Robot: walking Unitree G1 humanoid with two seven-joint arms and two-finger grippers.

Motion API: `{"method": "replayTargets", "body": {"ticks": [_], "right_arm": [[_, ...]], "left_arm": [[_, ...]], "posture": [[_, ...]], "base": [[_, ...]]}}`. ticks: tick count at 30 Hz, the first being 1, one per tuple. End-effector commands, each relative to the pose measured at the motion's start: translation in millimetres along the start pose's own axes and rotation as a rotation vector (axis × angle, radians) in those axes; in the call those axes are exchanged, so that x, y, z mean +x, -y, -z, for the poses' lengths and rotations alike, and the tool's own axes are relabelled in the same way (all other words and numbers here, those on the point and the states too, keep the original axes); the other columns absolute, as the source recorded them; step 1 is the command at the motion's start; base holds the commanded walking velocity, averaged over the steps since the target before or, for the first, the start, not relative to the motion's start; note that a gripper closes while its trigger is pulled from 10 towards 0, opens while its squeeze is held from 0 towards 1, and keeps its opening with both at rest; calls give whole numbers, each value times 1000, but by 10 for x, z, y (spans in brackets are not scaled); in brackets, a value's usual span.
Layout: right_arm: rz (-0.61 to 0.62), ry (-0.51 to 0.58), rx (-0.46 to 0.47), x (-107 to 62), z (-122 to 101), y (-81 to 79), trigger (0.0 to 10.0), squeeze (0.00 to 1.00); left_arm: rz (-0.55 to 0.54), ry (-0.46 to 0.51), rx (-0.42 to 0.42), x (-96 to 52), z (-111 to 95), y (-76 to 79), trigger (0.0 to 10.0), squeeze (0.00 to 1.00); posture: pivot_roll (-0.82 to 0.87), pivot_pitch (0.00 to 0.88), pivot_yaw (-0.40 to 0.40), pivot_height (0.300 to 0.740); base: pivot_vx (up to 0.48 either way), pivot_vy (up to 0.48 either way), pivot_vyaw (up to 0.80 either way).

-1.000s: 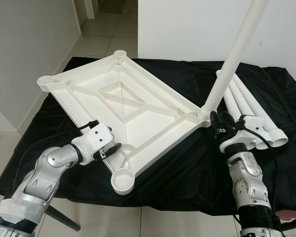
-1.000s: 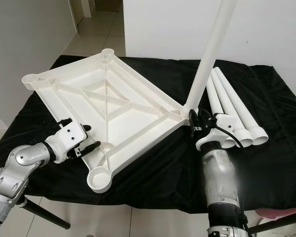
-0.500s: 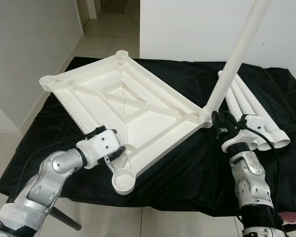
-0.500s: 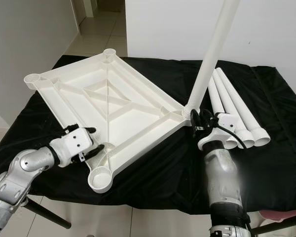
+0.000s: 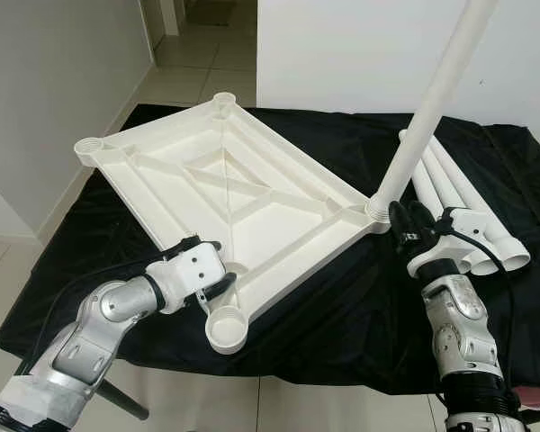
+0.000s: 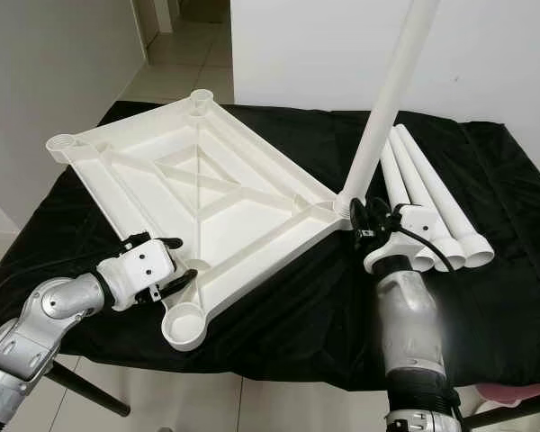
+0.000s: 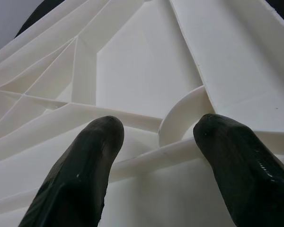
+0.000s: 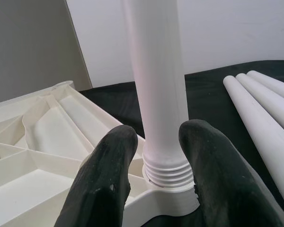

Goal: Building children table

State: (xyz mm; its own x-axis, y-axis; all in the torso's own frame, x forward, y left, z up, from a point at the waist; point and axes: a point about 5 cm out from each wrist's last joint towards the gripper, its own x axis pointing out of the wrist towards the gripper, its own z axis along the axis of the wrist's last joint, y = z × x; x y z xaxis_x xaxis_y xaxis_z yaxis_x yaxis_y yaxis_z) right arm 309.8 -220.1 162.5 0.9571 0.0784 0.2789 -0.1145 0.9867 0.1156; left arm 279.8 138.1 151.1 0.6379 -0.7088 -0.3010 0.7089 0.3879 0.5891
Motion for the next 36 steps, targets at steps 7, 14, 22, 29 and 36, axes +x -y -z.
{"method": "replayTargets", "body": {"ticks": [7, 14, 22, 29, 36], "right_arm": [[2, -22, -7, -25, 41, 37, 10000, 0], [3, -26, -8, -36, 55, 40, 10000, 0], [-1, -24, -8, -16, 56, 27, 10000, 0], [6, -22, -11, -16, 54, 35, 10000, 0], [20, -20, -7, -49, 66, 35, 10000, 0]], "left_arm": [[33, -135, 17, -159, 258, -152, 10000, 0], [38, -173, 41, -256, 296, -204, 10000, 0], [110, -110, 54, -123, 181, -31, 10000, 0], [135, -6, 34, 130, -24, 118, 10000, 0], [47, 50, -1, 348, -164, 26, 10000, 0]], "posture": [[-16, 45, -6, 740], [-7, 44, -7, 740], [-5, 44, -8, 740], [-7, 52, 1, 740], [-17, 57, 11, 740]], "base": [[0, 0, 0], [0, 0, 0], [0, 0, 0], [0, 0, 0], [0, 0, 0]]}}
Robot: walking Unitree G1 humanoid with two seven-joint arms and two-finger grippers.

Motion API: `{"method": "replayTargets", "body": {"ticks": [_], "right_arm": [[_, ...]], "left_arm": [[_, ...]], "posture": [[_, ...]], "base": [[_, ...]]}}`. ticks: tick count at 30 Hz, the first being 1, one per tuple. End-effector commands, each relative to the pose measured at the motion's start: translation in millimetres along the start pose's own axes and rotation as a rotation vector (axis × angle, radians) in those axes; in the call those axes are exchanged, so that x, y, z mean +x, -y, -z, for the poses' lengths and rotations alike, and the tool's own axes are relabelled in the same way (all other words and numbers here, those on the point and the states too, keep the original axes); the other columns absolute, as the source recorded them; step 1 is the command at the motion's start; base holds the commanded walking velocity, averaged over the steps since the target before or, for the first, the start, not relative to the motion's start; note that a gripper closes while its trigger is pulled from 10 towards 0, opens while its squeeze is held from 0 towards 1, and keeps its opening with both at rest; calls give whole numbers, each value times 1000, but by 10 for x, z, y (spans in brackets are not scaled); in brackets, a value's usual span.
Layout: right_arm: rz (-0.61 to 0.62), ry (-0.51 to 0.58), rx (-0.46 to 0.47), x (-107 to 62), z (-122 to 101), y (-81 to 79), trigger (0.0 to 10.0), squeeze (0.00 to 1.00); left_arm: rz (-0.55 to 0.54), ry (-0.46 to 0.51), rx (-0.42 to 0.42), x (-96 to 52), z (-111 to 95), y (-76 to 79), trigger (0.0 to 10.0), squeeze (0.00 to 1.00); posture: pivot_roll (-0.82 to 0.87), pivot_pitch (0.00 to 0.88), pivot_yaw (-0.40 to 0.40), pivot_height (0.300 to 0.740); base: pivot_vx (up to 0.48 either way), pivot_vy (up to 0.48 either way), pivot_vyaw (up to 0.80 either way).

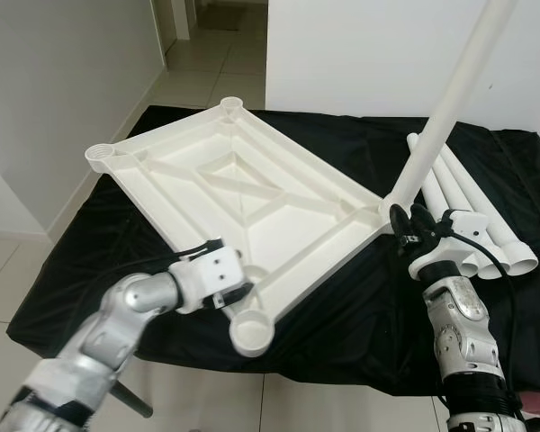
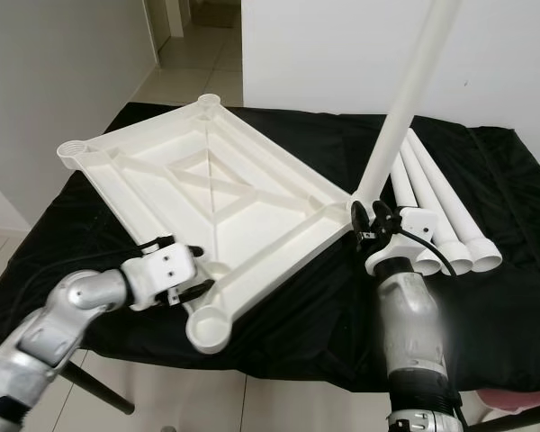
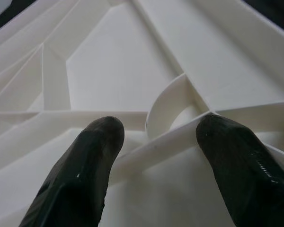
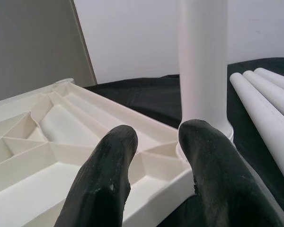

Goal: Building children table

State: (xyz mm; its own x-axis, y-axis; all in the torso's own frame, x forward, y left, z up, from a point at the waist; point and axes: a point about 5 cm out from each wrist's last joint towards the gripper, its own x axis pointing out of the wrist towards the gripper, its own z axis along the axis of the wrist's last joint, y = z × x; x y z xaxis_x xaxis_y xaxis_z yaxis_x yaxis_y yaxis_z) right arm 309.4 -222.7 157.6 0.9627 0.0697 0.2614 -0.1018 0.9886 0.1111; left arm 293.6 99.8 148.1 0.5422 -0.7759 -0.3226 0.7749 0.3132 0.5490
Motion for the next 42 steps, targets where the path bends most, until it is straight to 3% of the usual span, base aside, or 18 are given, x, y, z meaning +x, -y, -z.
{"method": "replayTargets", "body": {"ticks": [1, 7, 12, 21, 22, 29, 31, 42], "right_arm": [[13, -5, 1, -36, 31, 11, 10000, 0], [18, -5, 2, -33, 35, 10, 10000, 0], [0, -12, -23, -61, 56, -42, 10000, 0], [28, -28, -27, -140, 154, -191, 10000, 0], [24, -33, -8, -145, 181, -226, 10000, 0], [20, -32, -13, -123, 176, -205, 10000, 0], [25, -29, -18, -104, 166, -186, 10000, 0], [24, -19, -18, -81, 151, -214, 10000, 0]], "left_arm": [[-83, 5, 16, 31, -43, -98, 10000, 0], [-107, 17, 23, 99, -95, -176, 10000, 0], [-60, -17, 81, 105, -34, -198, 10000, 0], [4, -100, 112, -144, 185, -366, 10000, 0], [38, -130, 105, -263, 240, -468, 10000, 47], [137, -131, 43, -404, 226, -579, 10000, 31], [140, -121, 56, -360, 200, -639, 10000, 0], [191, -138, 132, -170, 207, -661, 10000, 0]], "posture": [[-16, 60, 12, 740], [-19, 66, 17, 740], [-20, 77, 24, 740], [-17, 79, 34, 740], [-15, 79, 34, 740], [-10, 75, 36, 740], [-7, 71, 35, 740], [-20, 66, 42, 740]], "base": [[0, 0, 0], [0, 0, 0], [0, 0, 0], [0, 0, 0], [0, 0, 0], [0, 0, 0], [0, 0, 0], [0, 0, 0]]}}
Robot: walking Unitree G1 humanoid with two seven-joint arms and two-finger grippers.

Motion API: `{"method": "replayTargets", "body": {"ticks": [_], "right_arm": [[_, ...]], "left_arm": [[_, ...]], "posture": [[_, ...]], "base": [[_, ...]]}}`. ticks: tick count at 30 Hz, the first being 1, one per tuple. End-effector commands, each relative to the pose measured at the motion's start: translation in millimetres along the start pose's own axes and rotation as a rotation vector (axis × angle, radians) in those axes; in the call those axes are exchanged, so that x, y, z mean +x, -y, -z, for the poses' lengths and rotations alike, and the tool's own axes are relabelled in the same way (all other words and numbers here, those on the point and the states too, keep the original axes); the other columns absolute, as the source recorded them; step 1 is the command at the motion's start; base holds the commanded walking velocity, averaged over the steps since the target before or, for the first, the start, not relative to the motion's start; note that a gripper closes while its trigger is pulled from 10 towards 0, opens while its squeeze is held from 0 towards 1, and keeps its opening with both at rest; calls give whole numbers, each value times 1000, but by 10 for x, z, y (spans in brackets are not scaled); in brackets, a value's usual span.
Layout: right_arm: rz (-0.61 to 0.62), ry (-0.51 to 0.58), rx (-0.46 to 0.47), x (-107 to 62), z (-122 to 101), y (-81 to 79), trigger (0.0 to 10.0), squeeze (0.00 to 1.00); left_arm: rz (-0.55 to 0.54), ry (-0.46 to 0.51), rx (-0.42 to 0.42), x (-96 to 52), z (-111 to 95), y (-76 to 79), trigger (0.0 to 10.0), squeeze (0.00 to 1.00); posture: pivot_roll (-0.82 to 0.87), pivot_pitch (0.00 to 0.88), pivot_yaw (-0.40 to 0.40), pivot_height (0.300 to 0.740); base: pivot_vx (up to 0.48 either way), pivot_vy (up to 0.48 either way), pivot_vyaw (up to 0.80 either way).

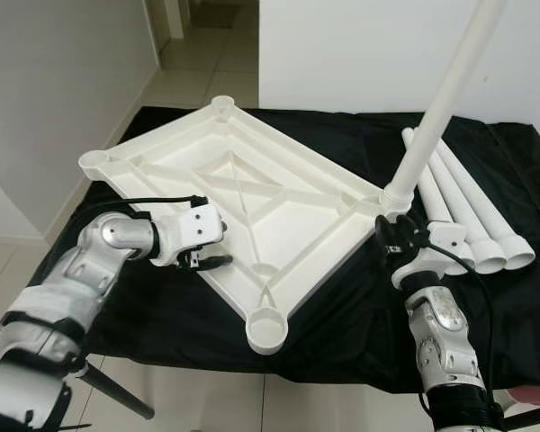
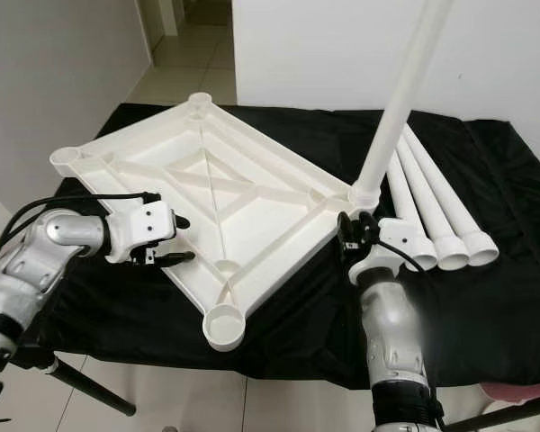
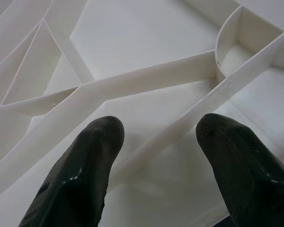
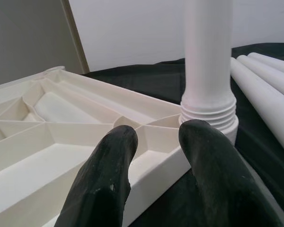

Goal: Building children table

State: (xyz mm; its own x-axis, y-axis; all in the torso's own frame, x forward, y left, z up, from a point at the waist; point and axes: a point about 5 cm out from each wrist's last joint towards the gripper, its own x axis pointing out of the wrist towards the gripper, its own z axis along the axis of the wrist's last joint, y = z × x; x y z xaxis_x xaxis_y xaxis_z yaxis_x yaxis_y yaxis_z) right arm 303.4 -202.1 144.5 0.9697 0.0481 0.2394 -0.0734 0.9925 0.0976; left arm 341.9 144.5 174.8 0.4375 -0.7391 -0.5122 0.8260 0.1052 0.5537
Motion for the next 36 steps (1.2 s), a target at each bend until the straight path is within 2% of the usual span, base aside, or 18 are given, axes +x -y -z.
{"method": "replayTargets", "body": {"ticks": [1, 5, 6, 11, 12, 20, 26, 27, 30, 31, 36], "right_arm": [[4, -1, 1, -16, 21, -9, 10000, 0], [11, -6, -1, -44, 33, 15, 10000, 0], [12, -7, -1, -48, 34, 23, 10000, 0], [19, -7, -5, -50, 30, 46, 10000, 0], [19, -7, -6, -48, 29, 46, 10000, 0], [15, -9, -9, -50, 25, 44, 10000, 0], [20, -8, -13, -72, 20, 49, 10000, 0], [23, -8, -14, -81, 19, 53, 10000, 0], [29, -9, -14, -104, 21, 63, 10000, 0], [33, -8, -16, -120, 20, 62, 10000, 0], [38, -7, -16, -130, 18, 65, 10000, 0]], "left_arm": [[27, -25, 26, 24, 9, -5, 10000, 0], [95, -40, 23, 81, 16, 19, 10000, 0], [124, -51, 16, 97, 35, 38, 10000, 1000], [155, -67, 77, 174, 44, 43, 10000, 1000], [167, -71, 89, 194, 41, 44, 10000, 0], [235, -83, 122, 328, -5, 40, 10000, 0], [288, -54, 89, 396, -47, 49, 10000, 0], [299, -50, 81, 407, -52, 51, 8902, 0], [319, -43, 69, 430, -61, 54, 8627, 0], [333, -37, 46, 442, -65, 52, 4902, 0], [345, -31, 26, 458, -76, 49, 4627, 0]], "posture": [[-20, 66, 42, 740], [-24, 68, 44, 740], [-30, 71, 48, 740], [-31, 73, 49, 740], [-32, 76, 50, 740], [-36, 85, 51, 740], [-48, 93, 63, 740], [-50, 95, 66, 740], [-55, 98, 73, 740], [-60, 107, 83, 740], [-60, 107, 83, 740]], "base": [[0, 0, 0], [0, 0, 0], [0, 0, 0], [0, 0, 0], [0, 0, 0], [0, 0, 0], [0, 0, 0], [0, 0, 0], [0, 0, 0], [0, 0, 0], [0, 0, 0]]}}
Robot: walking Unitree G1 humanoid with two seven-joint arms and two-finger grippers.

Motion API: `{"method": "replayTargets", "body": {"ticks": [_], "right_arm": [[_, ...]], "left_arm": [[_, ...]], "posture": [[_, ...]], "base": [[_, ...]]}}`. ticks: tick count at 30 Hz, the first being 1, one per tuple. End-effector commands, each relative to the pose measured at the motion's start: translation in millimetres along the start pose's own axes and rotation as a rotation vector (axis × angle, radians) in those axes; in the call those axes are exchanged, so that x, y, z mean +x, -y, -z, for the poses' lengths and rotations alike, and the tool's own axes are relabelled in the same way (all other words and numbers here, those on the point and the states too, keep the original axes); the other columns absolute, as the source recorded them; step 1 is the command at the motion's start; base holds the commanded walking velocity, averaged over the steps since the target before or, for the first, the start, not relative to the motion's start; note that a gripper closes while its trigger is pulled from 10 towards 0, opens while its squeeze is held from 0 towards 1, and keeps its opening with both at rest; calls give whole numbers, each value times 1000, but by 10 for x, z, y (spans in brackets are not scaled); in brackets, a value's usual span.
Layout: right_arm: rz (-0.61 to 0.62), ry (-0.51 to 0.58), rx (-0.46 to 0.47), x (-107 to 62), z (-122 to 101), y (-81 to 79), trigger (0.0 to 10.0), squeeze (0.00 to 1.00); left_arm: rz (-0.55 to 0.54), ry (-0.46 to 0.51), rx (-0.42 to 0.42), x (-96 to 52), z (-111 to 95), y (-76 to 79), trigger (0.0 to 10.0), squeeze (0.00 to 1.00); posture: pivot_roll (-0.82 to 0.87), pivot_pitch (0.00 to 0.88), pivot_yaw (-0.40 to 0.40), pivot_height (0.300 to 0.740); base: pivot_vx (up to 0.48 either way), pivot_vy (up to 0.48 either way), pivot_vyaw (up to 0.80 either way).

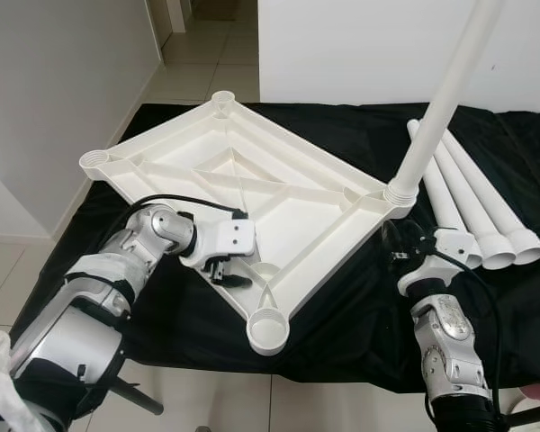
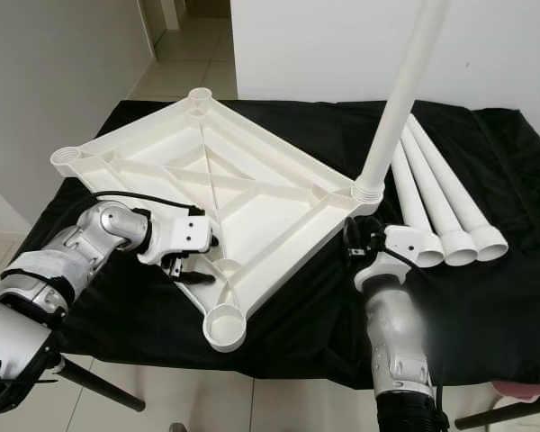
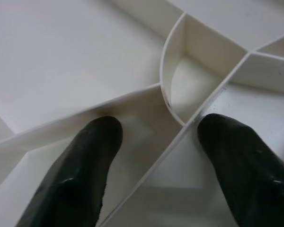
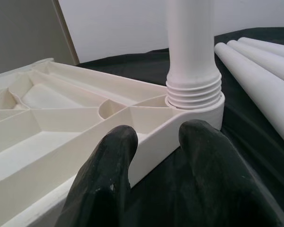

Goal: Building children table

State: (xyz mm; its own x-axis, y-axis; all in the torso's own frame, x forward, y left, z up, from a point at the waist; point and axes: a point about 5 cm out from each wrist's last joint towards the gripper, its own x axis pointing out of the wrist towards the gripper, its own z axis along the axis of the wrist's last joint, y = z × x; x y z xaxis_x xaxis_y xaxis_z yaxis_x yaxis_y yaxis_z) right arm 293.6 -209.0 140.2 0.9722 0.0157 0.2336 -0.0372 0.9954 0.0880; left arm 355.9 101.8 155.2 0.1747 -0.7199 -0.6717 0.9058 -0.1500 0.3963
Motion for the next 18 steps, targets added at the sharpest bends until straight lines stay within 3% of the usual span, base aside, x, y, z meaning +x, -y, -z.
{"method": "replayTargets", "body": {"ticks": [1, 2, 9, 18], "right_arm": [[5, -5, 2, -21, 7, 0, 10000, 0], [16, -10, 2, -67, 24, 9, 10000, 0], [27, -16, 1, -103, 34, 23, 10000, 0], [38, -20, 2, -137, 33, 26, 10000, 0]], "left_arm": [[37, -10, -17, -15, 30, 17, 4627, 0], [75, 4, -50, 4, 25, 25, 0, 0], [98, 11, -65, 11, 27, 27, 0, 0], [-4, 110, -148, 4, 2, -34, 0, 0]], "posture": [[-60, 107, 83, 740], [-63, 123, 101, 740], [-62, 129, 107, 740], [-63, 134, 104, 740]], "base": [[0, 0, 0], [0, 0, 0], [0, 0, 0], [0, 0, 0]]}}
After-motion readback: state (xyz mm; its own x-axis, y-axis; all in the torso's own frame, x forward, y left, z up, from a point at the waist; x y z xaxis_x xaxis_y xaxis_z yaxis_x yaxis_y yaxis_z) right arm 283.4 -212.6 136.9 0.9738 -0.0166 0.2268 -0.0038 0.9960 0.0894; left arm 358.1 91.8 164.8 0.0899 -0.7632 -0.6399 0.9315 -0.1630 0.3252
